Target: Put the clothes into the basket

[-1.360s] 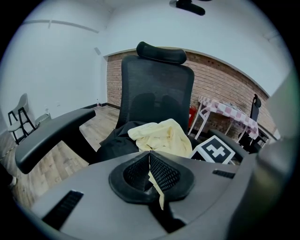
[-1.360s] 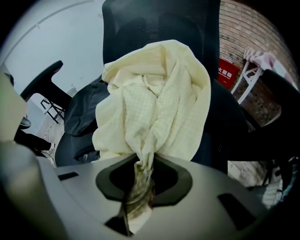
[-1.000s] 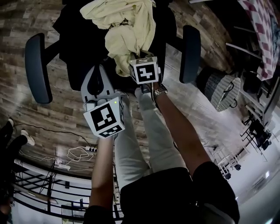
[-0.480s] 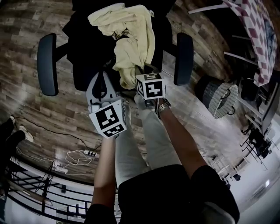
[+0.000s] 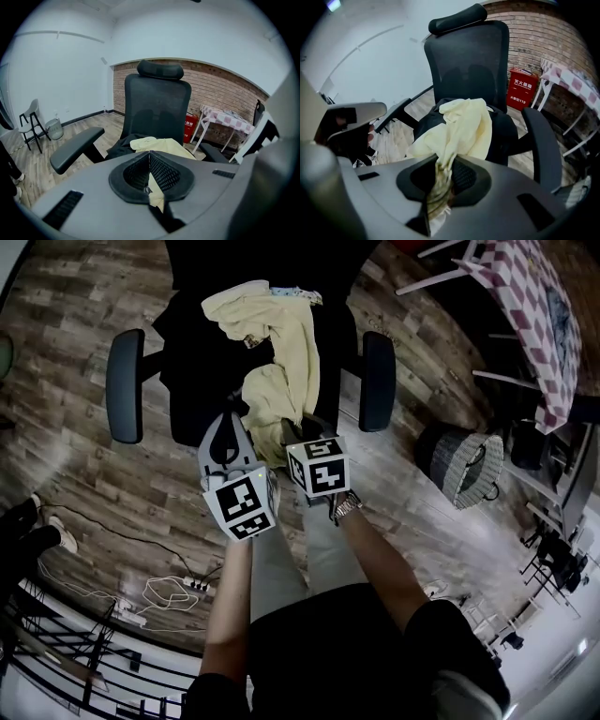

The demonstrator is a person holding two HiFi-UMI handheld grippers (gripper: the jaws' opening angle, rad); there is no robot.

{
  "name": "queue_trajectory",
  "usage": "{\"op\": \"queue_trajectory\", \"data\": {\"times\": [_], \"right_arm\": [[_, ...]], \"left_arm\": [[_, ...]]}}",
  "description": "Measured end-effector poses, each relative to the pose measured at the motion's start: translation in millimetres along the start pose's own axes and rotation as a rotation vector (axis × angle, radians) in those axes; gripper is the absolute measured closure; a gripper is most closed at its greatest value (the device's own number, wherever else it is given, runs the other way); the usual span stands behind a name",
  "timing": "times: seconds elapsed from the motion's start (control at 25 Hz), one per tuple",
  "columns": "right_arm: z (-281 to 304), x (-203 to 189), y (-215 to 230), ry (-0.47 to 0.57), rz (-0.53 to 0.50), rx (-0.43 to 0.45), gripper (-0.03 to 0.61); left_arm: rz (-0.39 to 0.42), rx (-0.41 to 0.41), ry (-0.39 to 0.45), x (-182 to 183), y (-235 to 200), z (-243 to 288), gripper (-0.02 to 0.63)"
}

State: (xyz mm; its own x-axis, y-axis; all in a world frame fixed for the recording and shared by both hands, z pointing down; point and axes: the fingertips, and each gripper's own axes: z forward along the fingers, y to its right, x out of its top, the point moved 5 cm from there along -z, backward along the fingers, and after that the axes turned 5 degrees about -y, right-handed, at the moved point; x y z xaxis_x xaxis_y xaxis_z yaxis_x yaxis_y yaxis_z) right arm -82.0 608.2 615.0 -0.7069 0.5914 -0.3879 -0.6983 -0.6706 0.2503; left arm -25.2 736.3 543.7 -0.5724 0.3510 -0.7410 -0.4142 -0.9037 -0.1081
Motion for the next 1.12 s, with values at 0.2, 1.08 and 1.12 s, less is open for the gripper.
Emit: {"op": "queue_trajectory", "data": {"times": [0.2,1.08,1.12], "right_arm": [[-42.2,9.4,-15.3,0.036,-0.012,0.026,0.507],[-201.2,94.0,-69.5,0.223,-0.062,0.065,0.506],[-207.7,98.5,-68.7,0.235,-0.062,0.065,0.506]], "left_arm": [[0.014,-0.002,0.02,15.1,1.4,-23.4,0.6],[0.032,-0.003,0.103,110.5,11.5,-122.4,0.6],[0.036,-0.001,0.109,115.2,10.7,-125.2,0.6]]}}
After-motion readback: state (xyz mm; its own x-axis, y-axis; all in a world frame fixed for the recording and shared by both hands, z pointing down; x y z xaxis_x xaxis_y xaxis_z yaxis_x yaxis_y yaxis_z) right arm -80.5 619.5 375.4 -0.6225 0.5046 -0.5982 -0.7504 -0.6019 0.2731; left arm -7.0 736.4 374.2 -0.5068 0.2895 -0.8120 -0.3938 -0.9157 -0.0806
